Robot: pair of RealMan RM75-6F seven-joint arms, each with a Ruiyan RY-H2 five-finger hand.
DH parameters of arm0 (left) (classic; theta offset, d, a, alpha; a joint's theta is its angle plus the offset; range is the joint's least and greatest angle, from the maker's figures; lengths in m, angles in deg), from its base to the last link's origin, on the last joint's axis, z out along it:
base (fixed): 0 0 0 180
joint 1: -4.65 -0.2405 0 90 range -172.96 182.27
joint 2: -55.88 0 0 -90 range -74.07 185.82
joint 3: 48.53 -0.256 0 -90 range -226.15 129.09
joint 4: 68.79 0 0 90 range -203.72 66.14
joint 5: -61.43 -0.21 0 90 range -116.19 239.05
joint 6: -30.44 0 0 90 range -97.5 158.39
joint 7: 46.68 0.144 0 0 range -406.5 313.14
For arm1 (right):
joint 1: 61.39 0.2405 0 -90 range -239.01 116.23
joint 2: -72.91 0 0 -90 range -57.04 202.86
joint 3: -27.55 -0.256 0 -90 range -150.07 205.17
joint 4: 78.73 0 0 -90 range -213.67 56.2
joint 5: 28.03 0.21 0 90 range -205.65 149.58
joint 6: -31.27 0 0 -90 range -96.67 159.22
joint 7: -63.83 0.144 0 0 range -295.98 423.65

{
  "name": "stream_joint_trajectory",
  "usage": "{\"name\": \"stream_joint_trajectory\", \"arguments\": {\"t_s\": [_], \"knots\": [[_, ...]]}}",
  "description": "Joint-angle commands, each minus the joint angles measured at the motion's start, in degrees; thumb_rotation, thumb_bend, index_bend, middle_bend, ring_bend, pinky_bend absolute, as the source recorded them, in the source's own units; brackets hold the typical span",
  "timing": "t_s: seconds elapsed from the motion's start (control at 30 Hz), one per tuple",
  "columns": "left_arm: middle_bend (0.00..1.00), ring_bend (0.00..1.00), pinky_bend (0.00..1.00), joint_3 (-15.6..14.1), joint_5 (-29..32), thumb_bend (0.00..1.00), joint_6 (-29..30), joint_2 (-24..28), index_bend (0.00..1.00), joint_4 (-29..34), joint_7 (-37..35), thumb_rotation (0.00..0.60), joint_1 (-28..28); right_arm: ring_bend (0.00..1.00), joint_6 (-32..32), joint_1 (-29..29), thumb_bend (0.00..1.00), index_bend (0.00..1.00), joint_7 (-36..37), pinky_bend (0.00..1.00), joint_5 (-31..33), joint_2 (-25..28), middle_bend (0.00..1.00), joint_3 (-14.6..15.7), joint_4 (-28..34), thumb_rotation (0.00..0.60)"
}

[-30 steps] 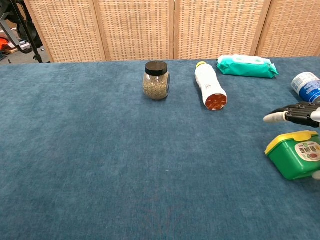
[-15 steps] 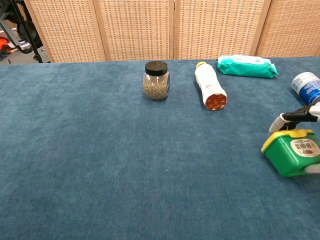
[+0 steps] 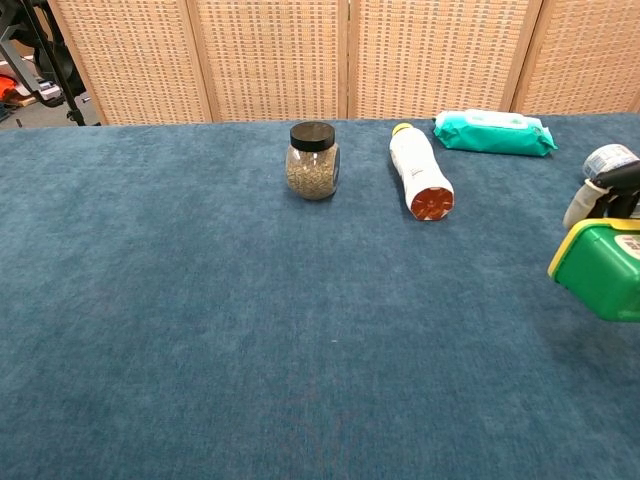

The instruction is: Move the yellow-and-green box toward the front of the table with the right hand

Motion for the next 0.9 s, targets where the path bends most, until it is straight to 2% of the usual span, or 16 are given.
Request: {"name": "stream_joint_trajectory", "arguments": {"t_s": [0.03,0.2,0.3,0.47,0.53,0.57,0.6,0.63,0.67,0.7,0.73,0.8,0.9], "knots": [[0.00,0.00,0.00,0.0,0.1,0.00,-0.2,0.0,0.00,0.0,0.1,0.600,0.1,0.40,13.4,7.6,0.89,0.43,6.3,0.27,4.3,7.1,0.48,-0.6,5.8,0.600],[0.00,0.00,0.00,0.0,0.2,0.00,-0.4,-0.1,0.00,0.0,0.6,0.600,0.2,0.42,27.6,13.8,0.95,0.43,10.4,0.27,6.5,6.7,0.49,-0.2,5.3,0.600],[0.00,0.00,0.00,0.0,0.4,0.00,-0.6,-0.1,0.00,0.0,0.6,0.600,0.2,0.42,32.8,15.8,0.95,0.43,11.4,0.27,7.8,5.1,0.49,-0.1,4.0,0.600],[0.00,0.00,0.00,0.0,0.6,0.00,-1.0,-0.1,0.00,0.0,0.5,0.600,0.4,0.42,34.5,16.2,0.95,0.43,11.4,0.27,9.2,3.3,0.49,-0.5,1.9,0.600],[0.00,0.00,0.00,0.0,0.6,0.00,-1.1,-0.1,0.00,0.0,0.5,0.600,0.4,0.40,35.1,16.2,0.93,0.43,11.0,0.27,9.8,2.8,0.44,-0.5,1.4,0.600],[0.00,0.00,0.00,0.0,0.5,0.00,-1.1,0.0,0.00,0.0,0.4,0.600,0.4,0.36,35.4,16.3,0.90,0.42,10.7,0.27,10.1,2.6,0.38,-0.5,1.1,0.600],[0.00,0.00,0.00,0.0,0.5,0.00,-1.1,0.0,0.00,0.0,0.4,0.600,0.4,0.25,35.6,16.2,0.79,0.36,10.5,0.26,10.6,2.4,0.25,-0.6,0.9,0.600],[0.00,0.00,0.00,0.0,0.5,0.00,-1.1,0.0,0.00,-0.1,0.3,0.600,0.4,0.13,35.7,16.1,0.62,0.24,10.1,0.22,11.1,2.2,0.12,-0.6,0.8,0.600],[0.00,0.00,0.00,0.0,0.5,0.00,-1.0,0.0,0.00,-0.1,0.1,0.600,0.4,0.06,35.4,15.9,0.49,0.16,9.3,0.18,11.7,1.9,0.05,-0.7,0.4,0.600],[0.00,0.00,0.00,0.0,0.6,0.00,-1.0,0.0,0.00,-0.1,0.1,0.600,0.4,0.00,35.0,15.6,0.30,0.05,8.8,0.11,12.1,1.7,0.00,-0.9,0.1,0.600],[0.00,0.00,0.00,0.1,0.6,0.00,-1.1,0.1,0.00,-0.1,0.0,0.600,0.4,0.00,33.8,15.0,0.15,0.01,7.8,0.05,13.2,1.3,0.00,-1.2,-0.3,0.600],[0.00,0.00,0.00,0.0,0.5,0.00,-1.0,0.1,0.00,-0.1,-0.1,0.600,0.4,0.00,32.1,14.1,0.02,0.00,6.4,0.02,15.0,0.9,0.00,-1.8,-0.5,0.600],[0.00,0.00,0.00,0.0,0.3,0.00,-0.9,0.1,0.00,-0.1,-0.1,0.600,0.3,0.00,29.2,12.8,0.00,0.00,3.7,0.00,17.4,0.3,0.00,-2.6,-0.6,0.600]]}}
